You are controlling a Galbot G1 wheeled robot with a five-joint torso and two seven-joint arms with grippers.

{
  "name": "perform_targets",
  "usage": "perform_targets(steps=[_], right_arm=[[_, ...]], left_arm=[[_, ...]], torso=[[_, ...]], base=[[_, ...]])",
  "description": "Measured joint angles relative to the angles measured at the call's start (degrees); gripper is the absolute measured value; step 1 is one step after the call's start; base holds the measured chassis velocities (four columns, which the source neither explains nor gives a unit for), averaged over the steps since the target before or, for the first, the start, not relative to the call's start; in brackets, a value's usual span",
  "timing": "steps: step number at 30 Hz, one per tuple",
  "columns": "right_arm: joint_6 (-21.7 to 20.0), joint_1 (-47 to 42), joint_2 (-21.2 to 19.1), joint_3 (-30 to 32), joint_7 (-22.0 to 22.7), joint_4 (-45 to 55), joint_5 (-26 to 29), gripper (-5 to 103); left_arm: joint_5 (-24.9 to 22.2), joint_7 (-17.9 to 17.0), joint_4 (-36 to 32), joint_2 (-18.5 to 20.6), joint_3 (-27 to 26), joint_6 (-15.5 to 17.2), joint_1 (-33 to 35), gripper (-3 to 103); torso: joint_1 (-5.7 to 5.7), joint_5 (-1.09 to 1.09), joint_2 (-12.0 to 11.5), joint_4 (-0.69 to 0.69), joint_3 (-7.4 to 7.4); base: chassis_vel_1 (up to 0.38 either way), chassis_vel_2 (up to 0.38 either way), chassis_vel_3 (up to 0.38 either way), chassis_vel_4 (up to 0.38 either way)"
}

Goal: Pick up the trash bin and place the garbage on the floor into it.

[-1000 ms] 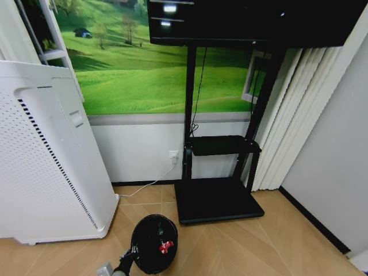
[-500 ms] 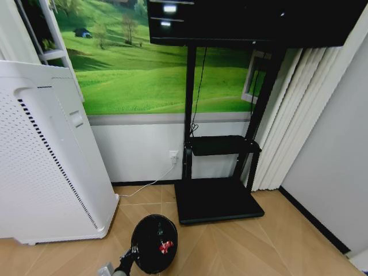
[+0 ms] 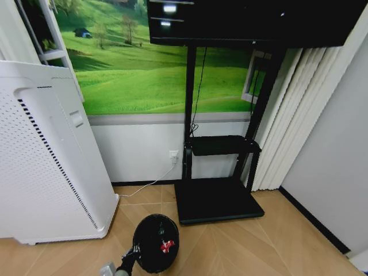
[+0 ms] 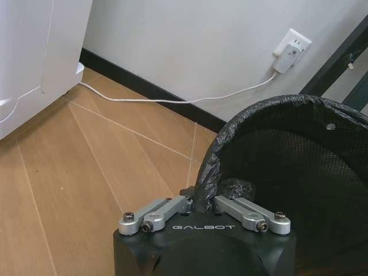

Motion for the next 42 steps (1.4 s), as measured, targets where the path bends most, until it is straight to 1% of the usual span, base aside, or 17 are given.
perform_targets(steps=[4, 6, 8, 9, 12, 13, 15, 17, 20, 21, 26, 29, 34, 37, 39, 41, 42], right_arm=[[-0.2, 0.1, 1.9, -0.4, 0.3, 5.8, 0.7, 38], [0.0, 1.0, 3.8, -0.7, 0.0, 8.6, 0.8, 38], [0.1, 1.1, 4.1, -0.8, -0.2, 9.3, 0.9, 38], [0.4, 1.5, 4.9, -1.1, -0.9, 11.7, 1.4, 38], [0.4, 2.6, 4.8, -2.4, -1.3, 14.7, 2.6, 38], [0.5, 4.0, 4.0, -3.5, -1.5, 16.4, 3.2, 38], [0.7, 5.4, 3.0, -4.3, -1.6, 17.9, 3.8, 38], [1.0, 6.4, 2.6, -4.5, -1.8, 19.3, 4.2, 38], [1.3, 7.1, 2.2, -3.8, -2.6, 22.4, 5.7, 38], [1.3, 7.0, 1.4, -3.1, -3.5, 24.8, 7.4, 38], [3.1, 5.6, 0.3, -2.5, -6.1, 28.6, 9.4, 38], [8.3, 4.8, 1.5, -4.7, -10.1, 31.4, 8.0, 38], [11.9, 4.6, 2.0, -7.3, -13.5, 34.2, 7.5, 38], [15.1, 5.0, 2.5, -9.3, -17.7, 36.8, 7.3, 38], [16.0, 5.1, 2.6, -9.7, -18.6, 37.5, 7.3, 38], [18.6, 5.1, 2.6, -10.1, -20.8, 38.9, 6.9, 38], [18.6, 5.1, 2.6, -10.1, -20.8, 38.9, 6.9, 38]], left_arm=[[2.5, 0.0, 0.0, 0.5, 1.1, 1.5, -1.0, 2], [4.7, 2.6, -1.3, 1.4, 1.6, 3.8, -1.2, 2], [4.9, 3.1, -1.6, 1.5, 1.7, 4.3, -1.2, 2], [6.0, 4.5, -2.8, 1.8, 1.7, 6.0, -1.3, 2], [7.8, 6.0, -4.3, 2.2, 0.6, 7.0, -0.5, 2], [8.9, 6.6, -5.1, 2.3, -0.4, 7.0, 0.5, 2], [9.5, 6.9, -5.9, 2.6, -1.4, 7.0, 1.5, 2], [9.6, 7.0, -6.4, 3.4, -2.0, 7.0, 1.9, 2], [8.7, 7.0, -7.2, 5.4, -2.8, 7.2, 1.9, 2], [7.1, 6.9, -7.4, 6.8, -2.8, 7.5, 1.7, 2], [4.4, 7.2, -7.2, 8.2, -2.4, 7.6, 1.2, 2], [1.5, 7.4, -7.2, 8.3, -0.5, 9.1, 1.2, 2], [-0.7, 7.4, -6.7, 9.0, 1.0, 10.0, 0.2, 2], [-5.0, 7.5, -5.6, 10.6, 2.0, 10.6, -1.5, 2], [-6.5, 7.5, -5.3, 11.0, 2.3, 10.9, -1.9, 2], [-10.0, 7.3, -4.3, 11.4, 2.7, 11.5, -3.1, 2], [-10.0, 7.3, -4.3, 11.4, 2.7, 11.5, -3.1, 2]], torso=[[0.00, -0.01, 0.0, 0.00, 0.00], [0.00, 0.01, 0.0, 0.01, 0.00], [0.00, 0.02, 0.0, 0.00, 0.00], [0.00, 0.00, 0.0, 0.01, 0.00], [0.00, -0.01, 0.0, -0.06, 0.01], [0.00, 0.03, 0.0, 0.00, -0.01], [0.00, 0.01, 0.0, 0.05, 0.01], [0.00, 0.00, 0.0, 0.06, 0.00], [0.00, 0.03, 0.0, 0.01, 0.00], [0.00, -0.01, 0.0, 0.00, 0.01], [0.00, -0.01, 0.0, -0.01, 0.00], [0.00, 0.01, 0.0, -0.01, 0.00], [0.00, 0.00, 0.0, 0.00, 0.00], [0.00, 0.00, 0.0, 0.01, 0.00], [0.00, 0.01, 0.0, 0.00, 0.00], [0.00, -0.01, 0.0, 0.00, 0.00], [0.00, -0.01, 0.0, 0.00, 0.00]], base=[[0.000, 0.000, 0.000, 0.000], [0.000, 0.000, 0.000, 0.000], [0.000, 0.000, 0.000, 0.000], [0.000, 0.000, 0.000, 0.000], [0.000, 0.000, 0.000, 0.000], [0.000, 0.000, 0.000, 0.000], [0.000, 0.000, 0.000, 0.000], [0.000, 0.000, 0.000, 0.000], [0.000, 0.000, 0.000, 0.000], [0.000, 0.000, 0.000, 0.000], [0.000, 0.000, 0.000, 0.000], [0.000, 0.000, 0.000, 0.000], [0.000, 0.000, 0.000, 0.000], [0.000, 0.000, 0.000, 0.000], [0.000, 0.000, 0.000, 0.000], [0.000, 0.000, 0.000, 0.000], [0.000, 0.000, 0.000, 0.000]])
